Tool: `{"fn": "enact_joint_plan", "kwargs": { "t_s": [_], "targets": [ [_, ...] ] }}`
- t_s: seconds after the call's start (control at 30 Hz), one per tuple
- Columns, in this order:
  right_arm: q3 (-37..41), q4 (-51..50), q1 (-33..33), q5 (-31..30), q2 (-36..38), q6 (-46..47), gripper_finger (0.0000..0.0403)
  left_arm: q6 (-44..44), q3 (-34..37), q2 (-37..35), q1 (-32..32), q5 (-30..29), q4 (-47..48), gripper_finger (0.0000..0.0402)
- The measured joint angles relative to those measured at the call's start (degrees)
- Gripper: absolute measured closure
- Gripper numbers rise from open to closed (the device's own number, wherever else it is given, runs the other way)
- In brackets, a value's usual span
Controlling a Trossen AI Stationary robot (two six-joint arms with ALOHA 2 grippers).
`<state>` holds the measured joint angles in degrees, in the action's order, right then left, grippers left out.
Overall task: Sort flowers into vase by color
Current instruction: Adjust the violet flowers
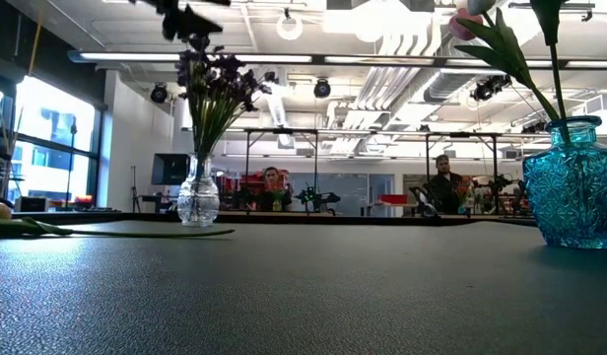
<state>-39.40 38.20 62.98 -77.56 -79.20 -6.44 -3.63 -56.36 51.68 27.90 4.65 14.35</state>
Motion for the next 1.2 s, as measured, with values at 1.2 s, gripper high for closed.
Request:
{"fn": "enact_joint_plan", "kwargs": {
  "t_s": [1.2],
  "targets": [
    [0.0,0.0,0.0,0.0,0.0,0.2,0.0210,-10.7,8.5,-8.6,-17.8,-32.2,13.0,0.0218]
  ]
}}
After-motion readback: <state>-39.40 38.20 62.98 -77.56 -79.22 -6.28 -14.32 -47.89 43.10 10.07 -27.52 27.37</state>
